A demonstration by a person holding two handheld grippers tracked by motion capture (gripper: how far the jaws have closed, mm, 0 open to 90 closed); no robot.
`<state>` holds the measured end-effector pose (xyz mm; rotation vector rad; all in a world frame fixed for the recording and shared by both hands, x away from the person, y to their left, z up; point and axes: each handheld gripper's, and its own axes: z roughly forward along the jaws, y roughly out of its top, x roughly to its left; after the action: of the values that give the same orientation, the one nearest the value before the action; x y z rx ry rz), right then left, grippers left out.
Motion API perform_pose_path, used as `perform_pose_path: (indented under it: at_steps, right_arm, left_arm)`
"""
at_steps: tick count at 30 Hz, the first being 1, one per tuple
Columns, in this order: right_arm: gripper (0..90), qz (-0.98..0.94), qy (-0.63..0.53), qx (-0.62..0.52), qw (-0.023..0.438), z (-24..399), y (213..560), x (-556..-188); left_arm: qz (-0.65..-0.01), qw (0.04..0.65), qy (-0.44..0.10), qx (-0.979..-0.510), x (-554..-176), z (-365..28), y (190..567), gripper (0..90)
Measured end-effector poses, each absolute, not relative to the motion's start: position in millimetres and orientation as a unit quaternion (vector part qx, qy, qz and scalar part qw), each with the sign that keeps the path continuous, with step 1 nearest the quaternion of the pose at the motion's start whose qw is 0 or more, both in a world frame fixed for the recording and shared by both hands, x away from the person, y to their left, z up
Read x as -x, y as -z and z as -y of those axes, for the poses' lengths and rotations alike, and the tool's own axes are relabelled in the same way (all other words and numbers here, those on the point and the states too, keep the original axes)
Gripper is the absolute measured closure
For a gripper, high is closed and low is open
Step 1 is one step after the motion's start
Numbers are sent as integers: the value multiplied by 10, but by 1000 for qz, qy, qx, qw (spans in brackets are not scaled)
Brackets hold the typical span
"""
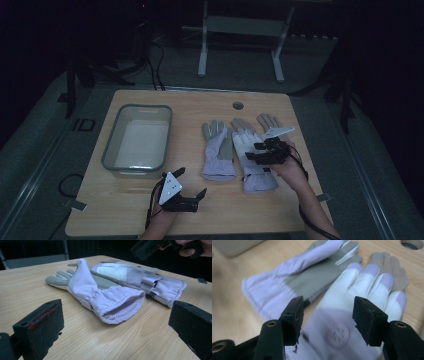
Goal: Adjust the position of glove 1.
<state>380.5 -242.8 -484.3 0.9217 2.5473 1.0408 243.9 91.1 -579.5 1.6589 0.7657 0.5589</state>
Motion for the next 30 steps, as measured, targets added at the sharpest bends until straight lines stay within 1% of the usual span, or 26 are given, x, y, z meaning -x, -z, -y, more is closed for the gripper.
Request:
perform_pose_path:
  at_steps: [6,11,15,17,24,26,28,30]
  right_arm:
    - [433,-908,-305,-261,118,2590,4827,-3777]
    - [445,-925,-270,-243,114,2657,4909,-3779]
    - [454,-924,-274,-241,113,2635,4958,-3813]
    - [454,-928,-262,-237,121,2591,4995,-3851]
    - [462,-932,-263,-228,98,2506,5173,-4055]
    - [497,-932,-264,-231,98,2502,5232,-4075]
    - [588,-931,-270,-225,97,2508,5260,-4060]
    - [613,-928,-275,-231,96,2515,5274,-4037]
  left_arm:
    - [-329,576,-242,-708,-2437,-908,5795,1]
    - [-330,574,-242,-709,-2439,-905,5794,1]
    - [-330,573,-242,-710,-2438,-901,5794,1]
    - [-329,573,-242,-710,-2437,-901,5794,1]
    - [-329,574,-241,-710,-2438,-904,5794,1]
    - [-329,575,-241,-709,-2438,-906,5794,1]
    - [-330,574,-241,-709,-2439,-906,5794,1]
    - [-330,574,-241,-709,-2440,-906,5794,1]
